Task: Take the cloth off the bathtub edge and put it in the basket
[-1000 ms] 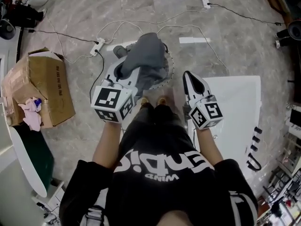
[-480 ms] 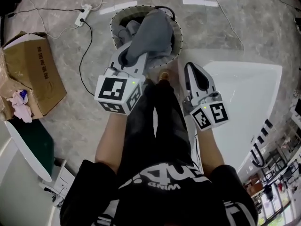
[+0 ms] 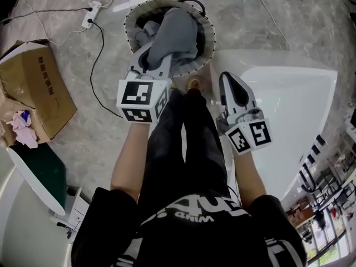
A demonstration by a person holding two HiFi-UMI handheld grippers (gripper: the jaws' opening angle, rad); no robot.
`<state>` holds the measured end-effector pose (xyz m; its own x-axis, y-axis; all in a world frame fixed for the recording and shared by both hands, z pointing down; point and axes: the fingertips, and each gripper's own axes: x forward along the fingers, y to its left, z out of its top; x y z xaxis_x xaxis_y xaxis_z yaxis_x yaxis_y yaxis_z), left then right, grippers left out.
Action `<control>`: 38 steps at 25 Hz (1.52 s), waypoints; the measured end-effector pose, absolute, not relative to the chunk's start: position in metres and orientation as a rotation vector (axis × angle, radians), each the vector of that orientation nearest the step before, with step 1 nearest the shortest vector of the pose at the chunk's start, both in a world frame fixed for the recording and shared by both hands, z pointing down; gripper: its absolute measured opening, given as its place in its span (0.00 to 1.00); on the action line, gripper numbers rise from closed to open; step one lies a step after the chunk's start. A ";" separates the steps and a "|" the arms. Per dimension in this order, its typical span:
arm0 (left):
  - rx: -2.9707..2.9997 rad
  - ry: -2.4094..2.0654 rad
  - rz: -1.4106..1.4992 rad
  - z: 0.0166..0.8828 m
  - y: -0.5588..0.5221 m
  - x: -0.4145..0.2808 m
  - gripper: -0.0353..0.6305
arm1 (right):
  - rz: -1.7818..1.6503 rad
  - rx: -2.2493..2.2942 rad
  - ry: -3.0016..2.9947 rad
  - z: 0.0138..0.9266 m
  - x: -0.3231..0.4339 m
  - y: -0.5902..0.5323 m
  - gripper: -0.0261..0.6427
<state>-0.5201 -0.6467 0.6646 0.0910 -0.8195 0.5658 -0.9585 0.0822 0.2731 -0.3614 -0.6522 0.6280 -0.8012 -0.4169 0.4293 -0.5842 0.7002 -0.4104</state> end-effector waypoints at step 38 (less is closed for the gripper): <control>1.896 -1.803 0.178 0.443 -0.566 -0.473 0.08 | 0.602 0.605 -2.729 0.447 -0.356 -0.602 0.06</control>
<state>-0.4729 -0.5657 0.4431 0.1081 -0.8952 0.4323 -0.9624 0.0148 0.2714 -0.3562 -0.6016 0.4467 -0.8729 -0.3371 0.3528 -0.4541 0.8256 -0.3348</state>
